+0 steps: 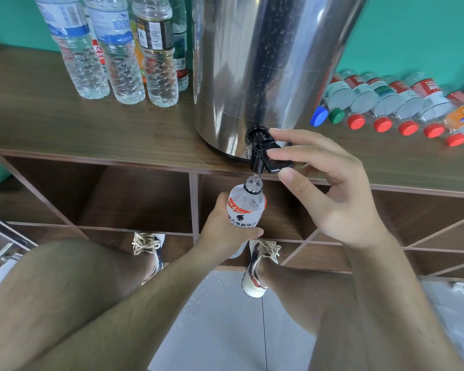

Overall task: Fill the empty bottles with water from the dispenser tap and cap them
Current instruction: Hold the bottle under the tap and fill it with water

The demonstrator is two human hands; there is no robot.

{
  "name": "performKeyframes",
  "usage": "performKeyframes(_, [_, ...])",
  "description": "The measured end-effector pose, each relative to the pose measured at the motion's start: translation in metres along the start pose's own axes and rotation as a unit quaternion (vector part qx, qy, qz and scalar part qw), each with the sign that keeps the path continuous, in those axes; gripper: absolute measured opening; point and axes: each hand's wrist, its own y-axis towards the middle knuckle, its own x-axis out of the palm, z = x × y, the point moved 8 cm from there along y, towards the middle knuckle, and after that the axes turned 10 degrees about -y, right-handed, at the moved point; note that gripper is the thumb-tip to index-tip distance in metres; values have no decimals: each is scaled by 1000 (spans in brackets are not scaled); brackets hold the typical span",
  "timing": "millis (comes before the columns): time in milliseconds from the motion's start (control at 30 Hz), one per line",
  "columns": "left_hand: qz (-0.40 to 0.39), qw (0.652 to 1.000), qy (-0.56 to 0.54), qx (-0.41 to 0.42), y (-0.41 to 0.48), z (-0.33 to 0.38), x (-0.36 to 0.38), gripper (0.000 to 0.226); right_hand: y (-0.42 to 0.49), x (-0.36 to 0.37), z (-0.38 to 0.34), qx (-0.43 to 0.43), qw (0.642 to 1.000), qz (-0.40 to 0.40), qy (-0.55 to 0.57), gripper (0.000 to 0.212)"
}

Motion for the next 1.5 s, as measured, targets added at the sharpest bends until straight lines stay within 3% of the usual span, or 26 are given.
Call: performKeyframes(1500, [3,999,-52,12,-2,3,1,78,2,-1,-3,-30,1000,9,2,21])
